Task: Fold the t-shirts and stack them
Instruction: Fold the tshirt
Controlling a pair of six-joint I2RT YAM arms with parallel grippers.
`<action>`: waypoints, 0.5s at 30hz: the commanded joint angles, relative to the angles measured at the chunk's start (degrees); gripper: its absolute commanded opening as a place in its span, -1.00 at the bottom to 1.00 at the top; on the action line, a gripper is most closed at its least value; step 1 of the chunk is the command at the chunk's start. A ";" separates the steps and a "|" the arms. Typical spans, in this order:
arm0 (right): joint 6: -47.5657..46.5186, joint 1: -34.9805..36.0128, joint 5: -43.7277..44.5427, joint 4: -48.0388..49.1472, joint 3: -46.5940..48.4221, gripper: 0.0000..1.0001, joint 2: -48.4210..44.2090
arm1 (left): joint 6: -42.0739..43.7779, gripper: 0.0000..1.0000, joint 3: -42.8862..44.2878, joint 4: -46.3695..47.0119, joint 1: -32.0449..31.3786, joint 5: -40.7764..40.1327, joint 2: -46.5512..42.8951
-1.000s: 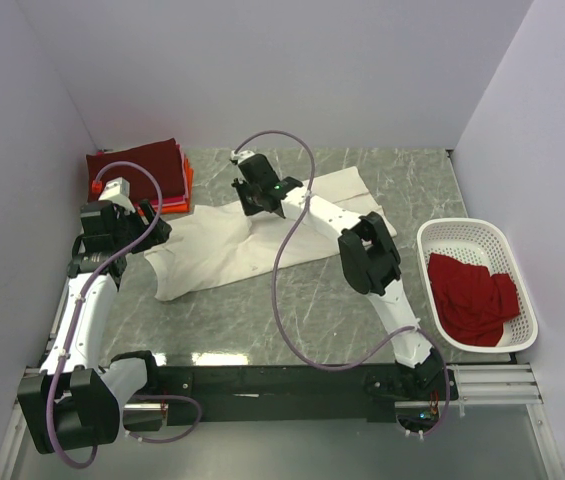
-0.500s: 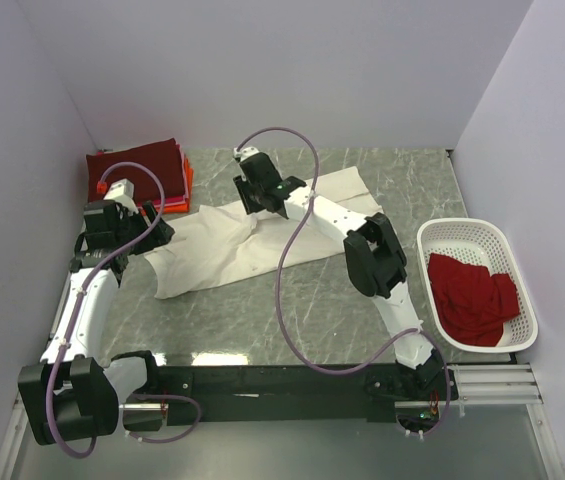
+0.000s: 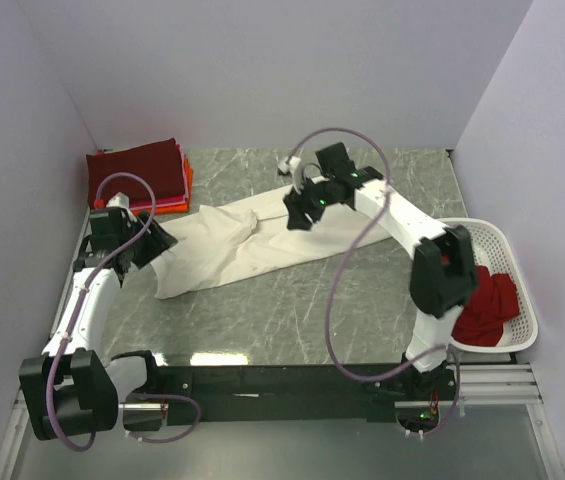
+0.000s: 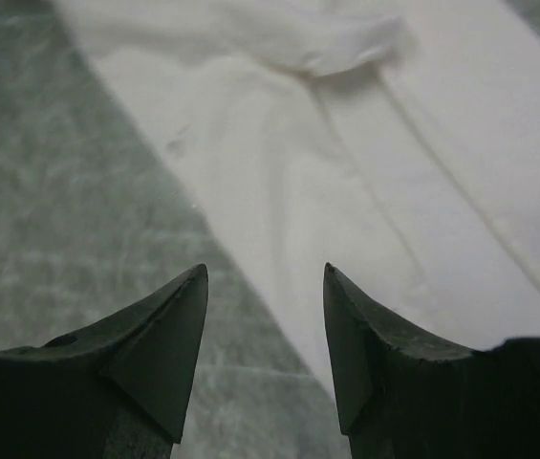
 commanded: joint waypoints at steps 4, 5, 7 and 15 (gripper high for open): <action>-24.29 1.26 -15.92 -0.82 -20.16 0.17 -19.13 | -9.55 0.18 -3.95 -11.02 0.03 -6.47 -1.21; -23.42 1.26 -15.83 0.24 -21.22 0.17 -19.95 | -11.47 0.16 -4.48 -11.46 -0.14 -8.04 -1.83; -22.45 0.82 -16.26 1.30 -21.84 0.17 -20.31 | -12.19 0.15 -3.78 -12.60 -0.23 -11.21 -1.49; -22.18 0.03 -19.51 -1.51 -20.87 0.17 -19.34 | -8.95 0.08 -0.53 -12.08 -0.06 -13.61 10.46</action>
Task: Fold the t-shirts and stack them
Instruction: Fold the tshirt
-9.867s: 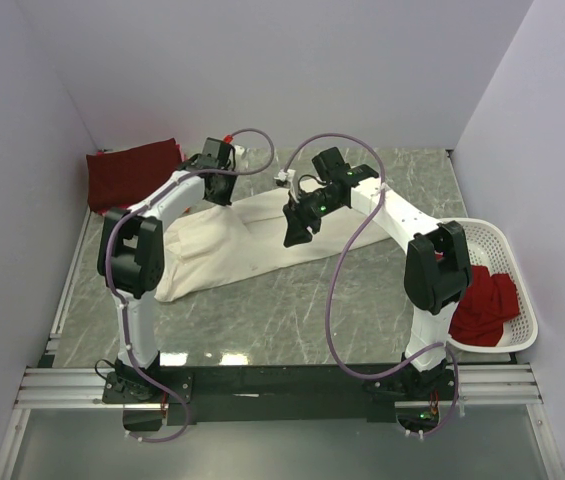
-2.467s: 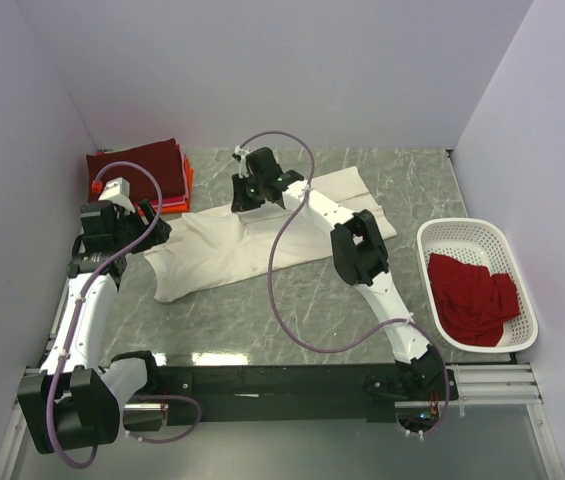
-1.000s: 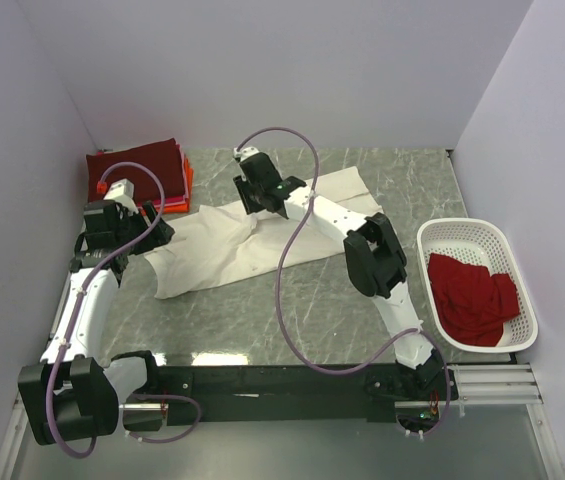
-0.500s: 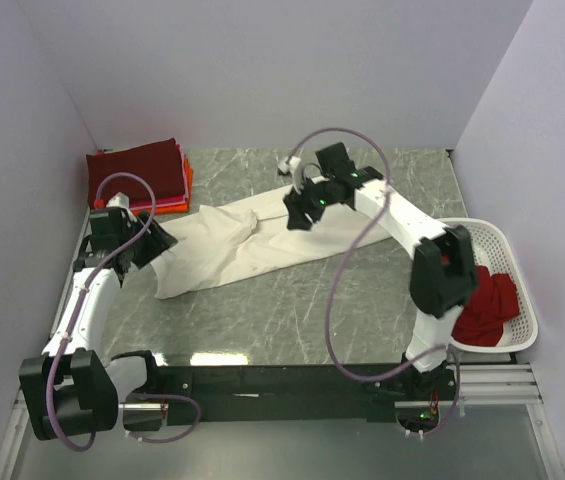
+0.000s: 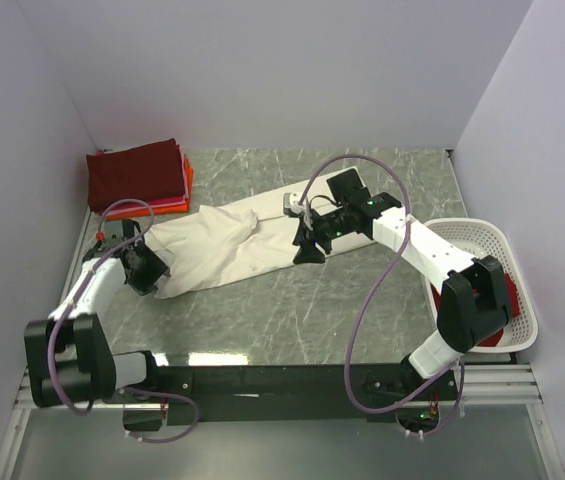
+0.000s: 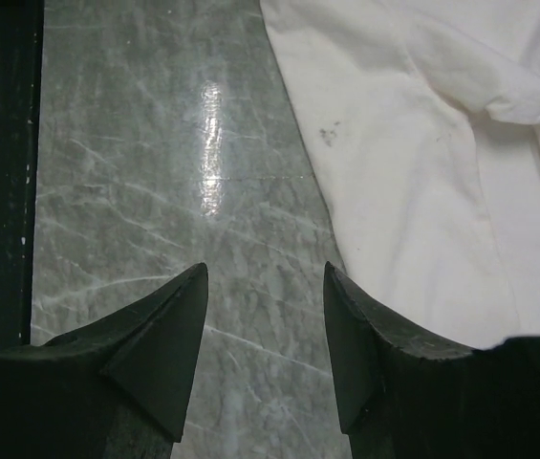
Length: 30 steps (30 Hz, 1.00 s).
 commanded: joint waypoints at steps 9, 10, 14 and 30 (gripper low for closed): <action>-1.46 -3.95 -6.09 -2.44 2.02 0.16 1.39 | 8.49 -0.72 3.98 1.48 -0.06 7.44 8.38; -1.89 -4.04 -5.05 -2.70 2.11 0.16 1.56 | 7.80 -0.85 4.16 0.87 -0.06 7.08 7.42; -0.94 -5.61 1.98 -1.66 2.72 0.16 1.39 | 5.16 -0.99 4.78 -4.65 -0.06 5.33 3.99; -41.80 -16.00 31.16 -11.59 1.32 0.21 7.80 | -6.09 -0.99 -0.68 -13.01 0.47 10.33 -12.27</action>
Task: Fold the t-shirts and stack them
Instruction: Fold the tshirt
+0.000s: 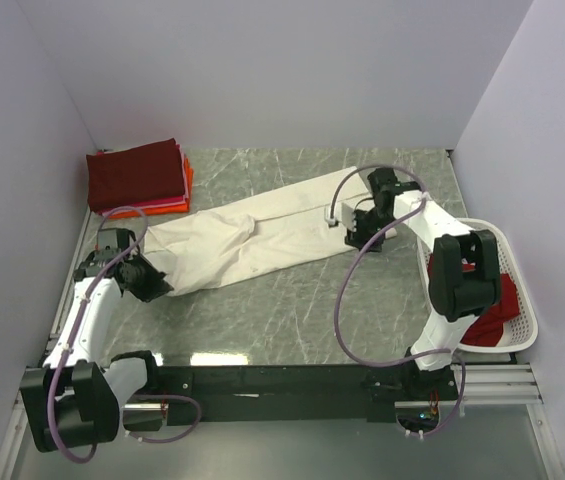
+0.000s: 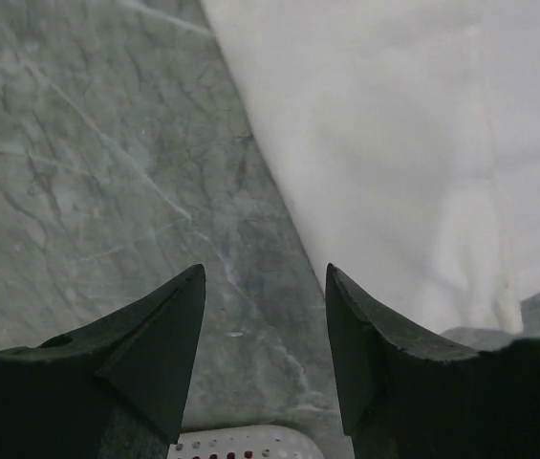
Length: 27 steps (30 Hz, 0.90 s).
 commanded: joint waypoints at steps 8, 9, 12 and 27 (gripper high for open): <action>-14.36 2.50 15.50 5.76 -1.25 0.19 3.00 | -4.47 -0.99 1.17 -7.27 1.13 -2.06 -9.20; -14.62 2.42 15.95 6.21 -1.52 0.19 3.27 | -4.47 -0.99 0.90 -7.10 1.13 -2.14 -9.47; -14.36 2.59 16.57 6.75 -1.35 0.18 4.85 | -4.20 -0.99 -0.59 -6.57 1.48 -2.06 -9.30; -12.34 3.56 19.03 11.84 -2.93 -0.38 8.72 | -2.18 -0.99 -1.47 -8.77 1.75 -1.62 -11.31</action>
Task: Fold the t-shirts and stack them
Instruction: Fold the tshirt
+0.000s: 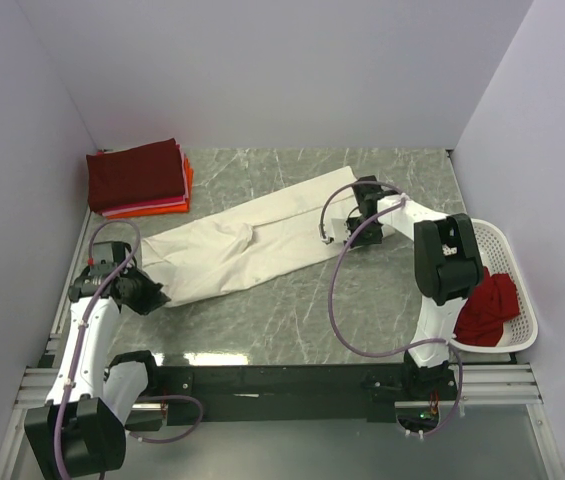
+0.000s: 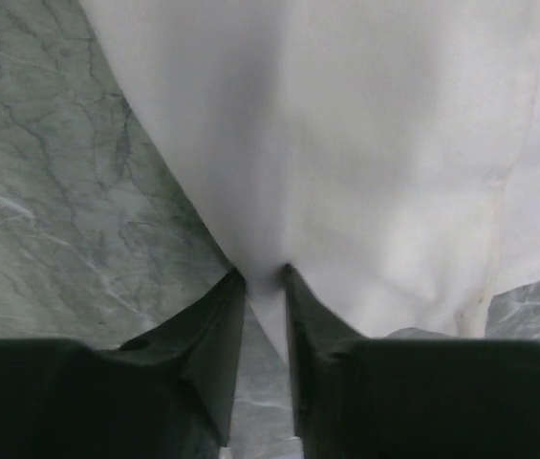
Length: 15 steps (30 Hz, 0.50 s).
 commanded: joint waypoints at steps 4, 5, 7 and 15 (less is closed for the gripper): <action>0.64 0.50 0.64 1.63 -1.47 -0.87 -0.09 | 1.47 -0.99 0.93 -2.80 0.52 -0.81 -2.45; 0.56 0.41 0.99 1.81 -1.73 -0.96 -0.35 | 1.47 -0.99 1.02 -3.07 0.61 -1.07 -2.62; 0.38 0.15 1.61 1.72 -2.87 -1.00 -0.96 | 1.74 -0.99 1.63 -3.77 0.61 -1.43 -3.15; -2.16 -4.68 3.72 1.37 -9.11 -1.00 -6.68 | 4.46 -0.99 2.78 -6.58 0.61 -2.48 -3.50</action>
